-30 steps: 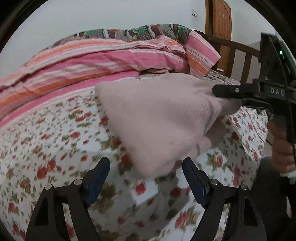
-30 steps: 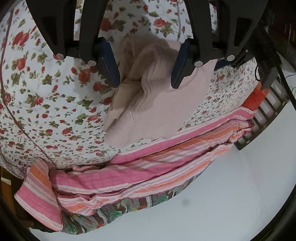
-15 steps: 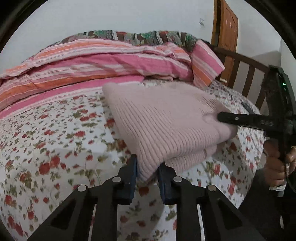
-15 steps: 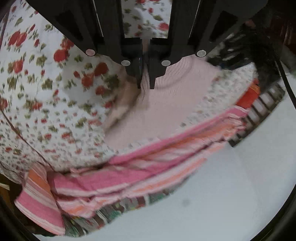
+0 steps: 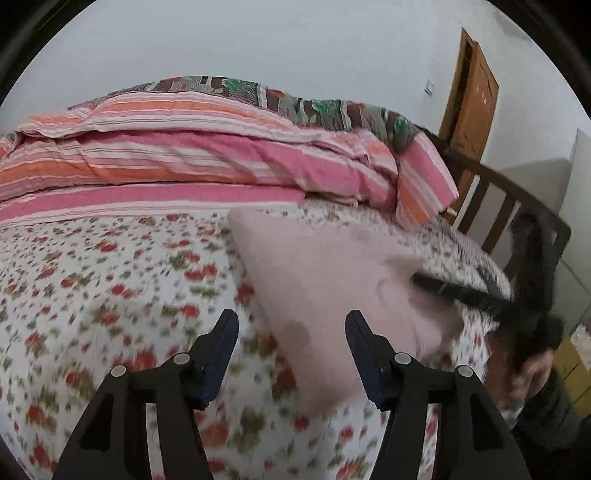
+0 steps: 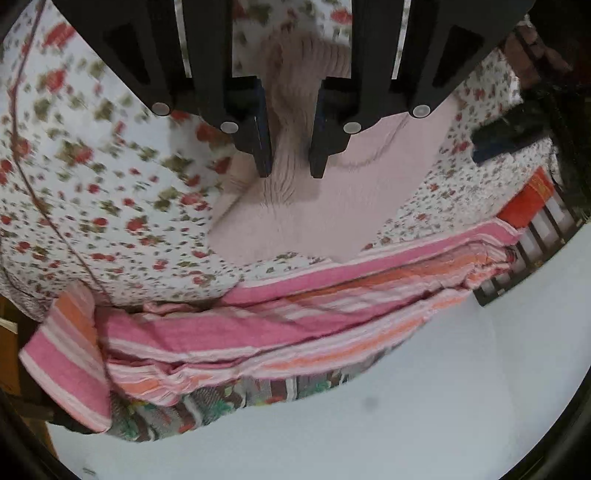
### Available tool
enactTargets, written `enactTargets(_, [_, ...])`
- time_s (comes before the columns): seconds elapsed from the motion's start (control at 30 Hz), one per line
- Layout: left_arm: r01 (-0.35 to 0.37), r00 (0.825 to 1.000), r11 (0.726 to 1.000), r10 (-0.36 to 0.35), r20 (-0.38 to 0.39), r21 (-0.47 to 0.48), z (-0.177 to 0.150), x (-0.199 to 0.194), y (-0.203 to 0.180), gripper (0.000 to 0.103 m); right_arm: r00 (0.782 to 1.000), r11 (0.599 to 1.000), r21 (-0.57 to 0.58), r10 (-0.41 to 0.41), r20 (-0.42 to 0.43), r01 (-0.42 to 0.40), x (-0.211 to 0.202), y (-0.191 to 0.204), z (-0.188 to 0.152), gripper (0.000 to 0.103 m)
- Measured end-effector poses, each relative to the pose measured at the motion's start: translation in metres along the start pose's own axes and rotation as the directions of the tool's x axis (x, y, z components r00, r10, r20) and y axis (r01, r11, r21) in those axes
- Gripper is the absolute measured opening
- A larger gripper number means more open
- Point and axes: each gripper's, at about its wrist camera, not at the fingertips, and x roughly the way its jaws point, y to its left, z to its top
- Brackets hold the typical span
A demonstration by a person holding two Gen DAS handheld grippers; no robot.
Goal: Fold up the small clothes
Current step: 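Lower the folded garment onto the bed and open the right gripper, then grasp the pink garment's end with the right gripper and fold it over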
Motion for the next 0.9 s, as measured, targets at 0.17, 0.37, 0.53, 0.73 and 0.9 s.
enactTargets(0.17, [-0.003,1.0,1.0,0.003,-0.005,-0.007,0.01,0.014,0.0,0.058,0.988,0.996,-0.017,0.085,0.127,-0.084,-0.031,-0.008,-0.011,0.012])
enactTargets(0.37, [-0.037,0.991,0.999,0.034,-0.13,-0.018,0.005,0.067,-0.009,0.061,1.0,0.999,0.04,-0.003,-0.018,0.004,-0.007,-0.023,-0.028,0.019])
enactTargets(0.53, [0.004,0.997,0.999,-0.008,-0.075,-0.054,0.018,0.053,0.013,0.061,0.997,0.987,0.144,0.073,-0.027,-0.068,-0.005,-0.035,-0.01,0.073])
enactTargets(0.73, [0.026,1.0,0.988,-0.024,0.012,-0.151,0.033,0.034,0.063,0.063,0.971,0.946,0.277,0.208,-0.117,-0.17,0.043,-0.047,-0.01,0.087])
enactTargets(0.9, [0.091,0.996,0.956,-0.091,0.015,-0.278,0.029,0.035,0.099,0.064,0.956,0.942,0.261,0.256,-0.145,-0.213,0.062,-0.039,-0.002,0.089])
